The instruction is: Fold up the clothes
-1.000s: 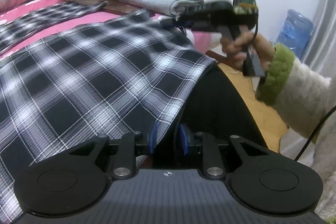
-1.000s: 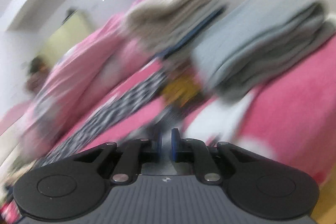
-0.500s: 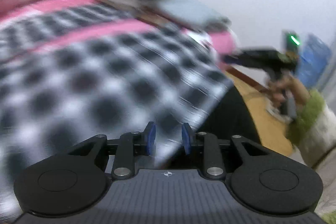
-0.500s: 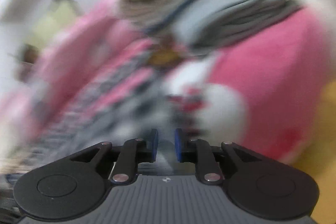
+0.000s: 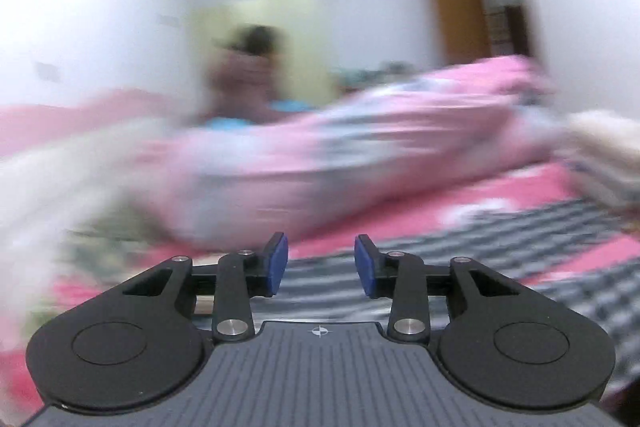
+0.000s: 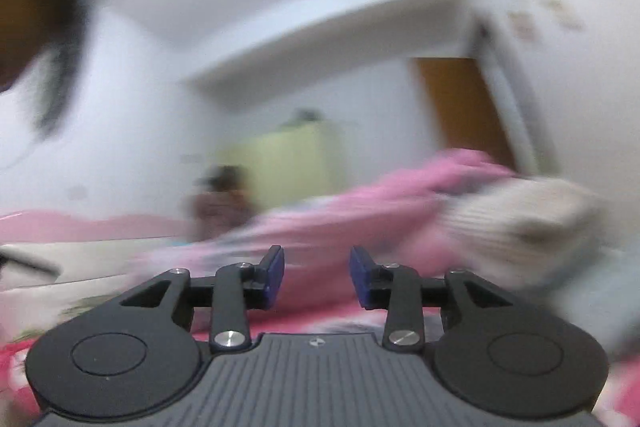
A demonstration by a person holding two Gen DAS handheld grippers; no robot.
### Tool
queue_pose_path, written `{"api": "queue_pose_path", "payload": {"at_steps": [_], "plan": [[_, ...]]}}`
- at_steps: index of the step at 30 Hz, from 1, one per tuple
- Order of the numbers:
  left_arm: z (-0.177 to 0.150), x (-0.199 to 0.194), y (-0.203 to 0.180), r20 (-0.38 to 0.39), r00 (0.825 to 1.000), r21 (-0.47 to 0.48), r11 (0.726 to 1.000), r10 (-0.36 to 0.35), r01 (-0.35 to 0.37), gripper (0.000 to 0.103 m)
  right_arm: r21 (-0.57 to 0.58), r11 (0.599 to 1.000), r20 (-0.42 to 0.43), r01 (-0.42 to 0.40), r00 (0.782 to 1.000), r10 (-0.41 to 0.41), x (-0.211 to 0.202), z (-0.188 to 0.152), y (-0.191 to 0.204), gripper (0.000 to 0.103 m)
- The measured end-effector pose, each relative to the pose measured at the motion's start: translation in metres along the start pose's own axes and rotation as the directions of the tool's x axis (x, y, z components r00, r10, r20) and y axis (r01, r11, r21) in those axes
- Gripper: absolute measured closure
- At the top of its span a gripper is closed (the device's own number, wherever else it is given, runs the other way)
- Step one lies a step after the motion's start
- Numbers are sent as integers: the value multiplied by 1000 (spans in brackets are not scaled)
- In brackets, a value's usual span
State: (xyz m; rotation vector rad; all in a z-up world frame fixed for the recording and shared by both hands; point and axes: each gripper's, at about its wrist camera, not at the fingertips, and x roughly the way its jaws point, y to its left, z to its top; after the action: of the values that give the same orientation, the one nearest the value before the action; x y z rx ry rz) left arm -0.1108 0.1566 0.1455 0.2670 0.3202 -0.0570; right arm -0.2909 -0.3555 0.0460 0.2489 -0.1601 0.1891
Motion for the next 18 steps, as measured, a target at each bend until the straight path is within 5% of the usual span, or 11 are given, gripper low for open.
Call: {"api": "queue_pose_path", "payload": {"at_steps": [2,3,6,8,11,17,18], "plan": [[9,-10,39,26,991,-34,990,135,-134,60,90,981,-39,-170,984,174,28,-8,20,59],[-2,-7,47,1,991,-87,987,134,-134,59,142,957,-55,-251,964,261,42,-12,29,59],[-36,3,71,-73,989,-243,960,125,-139,57,327,842,-116,-428,867,485,86,-36,58,56],[-58,9,87,-121,986,-344,928,112,-147,57,472,753,-177,-459,788,590,117,-67,77,56],[-106,39,87,-200,980,-471,875,22,-116,57,686,640,-291,-345,676,677,150,-131,103,55],[-157,76,71,-216,969,-571,821,-124,-22,57,734,675,-521,-72,578,628,153,-222,126,55],[-163,81,69,-212,967,-583,813,-144,-7,58,737,676,-539,-30,576,614,152,-233,127,55]]}}
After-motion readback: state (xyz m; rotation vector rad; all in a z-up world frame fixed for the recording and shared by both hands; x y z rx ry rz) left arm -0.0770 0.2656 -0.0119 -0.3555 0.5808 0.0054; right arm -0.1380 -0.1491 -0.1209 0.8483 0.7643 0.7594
